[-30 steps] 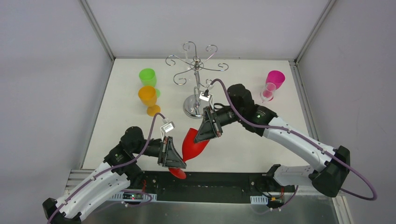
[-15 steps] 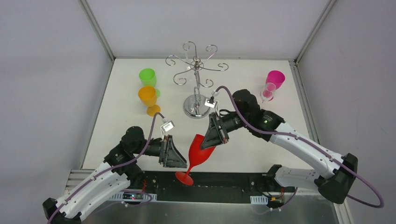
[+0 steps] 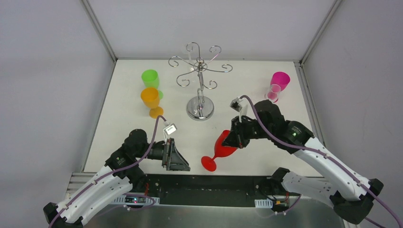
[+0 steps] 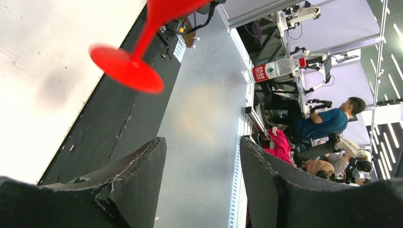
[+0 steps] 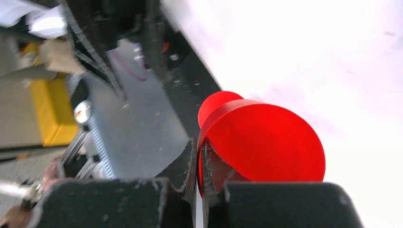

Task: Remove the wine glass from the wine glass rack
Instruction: Place the wine glass at the center of the board.

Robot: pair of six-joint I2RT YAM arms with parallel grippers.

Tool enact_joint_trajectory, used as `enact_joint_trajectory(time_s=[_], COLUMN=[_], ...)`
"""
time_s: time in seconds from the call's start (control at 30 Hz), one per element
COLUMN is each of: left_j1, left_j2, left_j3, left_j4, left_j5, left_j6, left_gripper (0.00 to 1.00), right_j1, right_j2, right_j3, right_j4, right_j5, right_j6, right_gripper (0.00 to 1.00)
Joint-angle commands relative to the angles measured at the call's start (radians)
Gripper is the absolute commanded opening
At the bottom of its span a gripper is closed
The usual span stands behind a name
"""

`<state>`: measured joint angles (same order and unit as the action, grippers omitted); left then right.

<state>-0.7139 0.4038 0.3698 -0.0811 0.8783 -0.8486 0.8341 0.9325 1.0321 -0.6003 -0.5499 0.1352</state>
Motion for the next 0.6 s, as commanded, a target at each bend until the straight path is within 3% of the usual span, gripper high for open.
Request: enact_joint_trajectory(time_s=[0.0, 0.2, 0.37, 0.57], left_j1=[-0.001, -0.001, -0.001, -0.001], left_j2=[-0.006, -0.009, -0.021, -0.032], left_j3=[0.037, 0.038, 0.039, 0.049], left_j4=[0.005, -0.001, -0.017, -0.051], left_j5=[-0.011, -0.013, -0.030, -0.064], left_j6=[0.025, 0.026, 0.029, 0.051], left_gripper=[0.60, 0.61, 0.61, 0.62], right_j1=[-0.024, -0.095, -0.221, -0.294], right_j2=[-0.047, -0.062, -0.027, 0.005], right_j3=[0.014, -0.003, 0.006, 0.008], right_j4=[-0.138, -0.191, -0.202, -0.168], right_j5=[0.326, 0.597, 0.665, 0.885], right_j6=[0.000, 0.017, 0.010, 0.020], right_gripper=[0.00, 0.00, 0.00, 0.00])
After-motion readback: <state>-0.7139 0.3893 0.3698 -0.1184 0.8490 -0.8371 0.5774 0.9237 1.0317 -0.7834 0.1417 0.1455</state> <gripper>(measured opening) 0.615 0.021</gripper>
